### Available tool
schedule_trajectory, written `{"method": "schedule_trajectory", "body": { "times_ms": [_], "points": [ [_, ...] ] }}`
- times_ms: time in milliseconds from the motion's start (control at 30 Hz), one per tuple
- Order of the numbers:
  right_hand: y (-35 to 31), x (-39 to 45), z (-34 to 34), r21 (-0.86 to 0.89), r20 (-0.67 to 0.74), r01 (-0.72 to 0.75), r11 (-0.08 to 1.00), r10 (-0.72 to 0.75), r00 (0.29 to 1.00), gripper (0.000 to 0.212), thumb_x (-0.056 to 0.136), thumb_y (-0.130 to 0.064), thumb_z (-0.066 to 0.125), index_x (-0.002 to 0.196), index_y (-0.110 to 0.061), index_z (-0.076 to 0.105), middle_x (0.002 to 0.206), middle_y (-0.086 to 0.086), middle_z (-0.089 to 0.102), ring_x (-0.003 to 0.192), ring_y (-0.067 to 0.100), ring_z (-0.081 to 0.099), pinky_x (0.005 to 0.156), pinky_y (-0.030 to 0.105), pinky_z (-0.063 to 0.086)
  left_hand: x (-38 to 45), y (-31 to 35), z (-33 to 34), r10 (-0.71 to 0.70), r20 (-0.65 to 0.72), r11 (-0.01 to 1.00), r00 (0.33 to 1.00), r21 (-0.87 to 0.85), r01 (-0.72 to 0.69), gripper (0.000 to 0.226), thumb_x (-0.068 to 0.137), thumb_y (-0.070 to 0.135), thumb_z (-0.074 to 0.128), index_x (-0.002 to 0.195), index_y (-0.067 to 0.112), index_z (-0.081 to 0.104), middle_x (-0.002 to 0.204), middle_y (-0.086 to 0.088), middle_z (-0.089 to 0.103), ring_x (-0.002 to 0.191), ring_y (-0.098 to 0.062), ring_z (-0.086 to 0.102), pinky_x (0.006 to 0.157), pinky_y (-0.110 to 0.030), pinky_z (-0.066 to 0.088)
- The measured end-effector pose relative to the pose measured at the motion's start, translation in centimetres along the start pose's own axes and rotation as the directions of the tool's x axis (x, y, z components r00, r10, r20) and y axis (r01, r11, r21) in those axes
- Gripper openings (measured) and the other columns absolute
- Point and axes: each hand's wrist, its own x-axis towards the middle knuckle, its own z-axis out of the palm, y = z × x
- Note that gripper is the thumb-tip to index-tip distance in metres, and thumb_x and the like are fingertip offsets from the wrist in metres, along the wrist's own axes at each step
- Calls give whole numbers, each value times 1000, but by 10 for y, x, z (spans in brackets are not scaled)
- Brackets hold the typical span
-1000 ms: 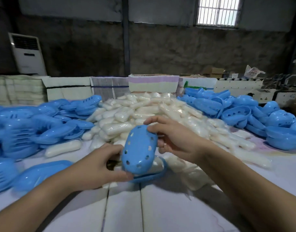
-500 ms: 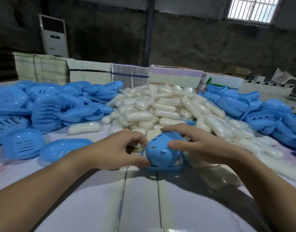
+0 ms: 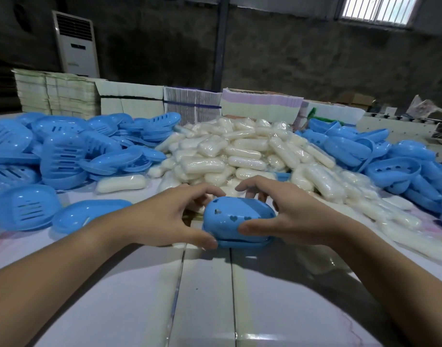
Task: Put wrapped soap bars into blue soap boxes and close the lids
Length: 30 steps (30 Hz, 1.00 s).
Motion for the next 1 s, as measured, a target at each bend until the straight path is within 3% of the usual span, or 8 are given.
{"method": "schedule_trajectory", "body": {
  "times_ms": [100, 267, 467, 567, 667, 867, 1000],
  "points": [
    [-2, 1, 2, -32, 8, 43, 999, -42, 999, 52, 70, -74, 61, 115, -50, 51, 106, -26, 53, 98, -6, 47, 70, 11, 33, 0, -1, 1, 16, 5, 1000, 1000, 16, -16, 71, 62, 61, 78, 127, 58, 48, 125, 15, 58, 118, -3, 56, 94, -25, 48],
    [-7, 3, 6, -131, 6, 49, 990, -48, 999, 61, 66, -83, 49, 115, -47, 52, 101, -22, 53, 93, -3, 49, 70, 19, 34, 0, 0, 2, 44, -24, 999, 999, 31, -44, 66, 65, 62, 77, 125, 58, 49, 120, 20, 58, 113, 2, 56, 85, -14, 44],
    [-8, 2, 7, -113, 49, 82, 990, -77, 996, 52, 74, -68, 66, 117, -44, 51, 104, -19, 50, 95, -1, 48, 75, 20, 36, -1, 3, 2, 48, -31, 998, 998, 39, -46, 63, 60, 65, 76, 118, 54, 52, 117, 25, 58, 113, 4, 55, 82, -9, 43],
    [-9, 1, 9, -91, 125, 98, 991, -87, 988, 61, 75, -57, 75, 126, -43, 46, 110, -20, 47, 101, 1, 45, 85, 23, 41, -2, 4, 3, 28, -35, 998, 999, 59, -26, 56, 66, 67, 72, 116, 52, 52, 116, 22, 56, 112, 7, 52, 81, -8, 40],
    [-10, -1, 8, -56, 176, 102, 993, -91, 980, 69, 73, -50, 79, 130, -45, 40, 113, -24, 45, 106, 0, 43, 91, 27, 44, -1, 3, 3, 30, -32, 996, 999, 81, -27, 46, 78, 54, 78, 116, 50, 53, 115, 22, 53, 111, 9, 49, 83, -7, 39],
    [-12, -3, 9, -121, 88, 203, 972, -193, 977, 74, 70, -41, 81, 134, -39, 44, 112, -20, 50, 101, 2, 48, 85, 20, 42, -3, 3, 0, 68, -30, 995, 997, 75, -65, 63, 69, 41, 90, 121, 42, 55, 115, 23, 58, 112, 8, 52, 84, -2, 39],
    [-14, -4, 12, -204, 62, 235, 950, -227, 972, 72, 72, -44, 73, 136, -35, 44, 114, -13, 54, 100, 9, 51, 87, 31, 46, -3, 2, 0, 90, -50, 990, 995, 113, -84, 68, 67, 49, 88, 124, 45, 52, 116, 23, 57, 114, 6, 50, 89, -8, 43]
  ]
}}
